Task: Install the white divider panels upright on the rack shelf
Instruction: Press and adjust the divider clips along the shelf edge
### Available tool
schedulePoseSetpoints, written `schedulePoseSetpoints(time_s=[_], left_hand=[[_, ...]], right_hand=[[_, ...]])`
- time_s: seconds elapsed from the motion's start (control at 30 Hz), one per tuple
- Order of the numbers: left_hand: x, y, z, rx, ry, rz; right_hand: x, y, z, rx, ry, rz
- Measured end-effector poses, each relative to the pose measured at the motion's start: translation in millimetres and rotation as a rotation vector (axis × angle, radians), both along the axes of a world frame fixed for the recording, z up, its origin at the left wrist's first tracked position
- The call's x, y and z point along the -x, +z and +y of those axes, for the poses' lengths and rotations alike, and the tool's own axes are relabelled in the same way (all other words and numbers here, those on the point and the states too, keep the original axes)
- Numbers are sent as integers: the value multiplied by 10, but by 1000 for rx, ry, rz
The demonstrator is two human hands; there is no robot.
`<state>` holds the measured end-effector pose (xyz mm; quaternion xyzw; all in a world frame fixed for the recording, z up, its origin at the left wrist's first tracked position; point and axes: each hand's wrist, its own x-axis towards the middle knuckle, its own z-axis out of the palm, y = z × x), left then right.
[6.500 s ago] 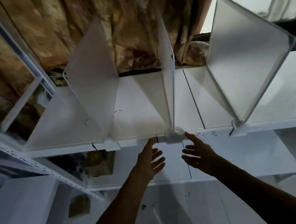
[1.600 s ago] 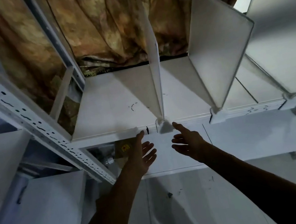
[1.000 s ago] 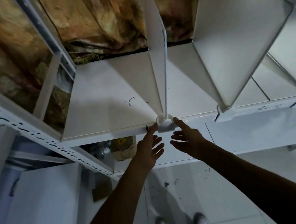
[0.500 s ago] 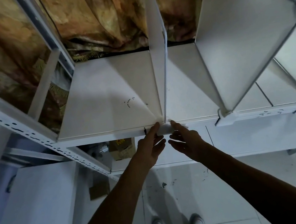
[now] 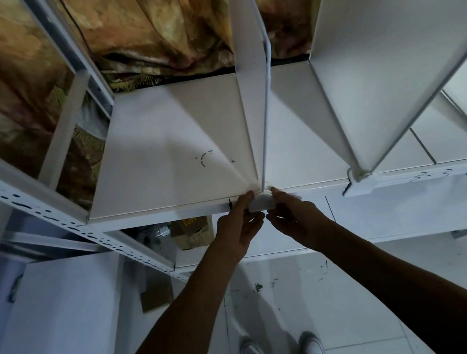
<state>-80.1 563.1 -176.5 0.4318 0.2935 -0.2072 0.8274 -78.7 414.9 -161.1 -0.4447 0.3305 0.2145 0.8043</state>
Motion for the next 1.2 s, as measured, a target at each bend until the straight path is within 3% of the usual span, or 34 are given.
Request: schedulePoseSetpoints(time_s=[0.73,1.2], left_hand=[[-7,7,55,-30,32,-17],[11,44,206,-29,27,-30]], right_hand=[[-3,1,78,-103,-49,3],[21,85,227,-29,38,38]])
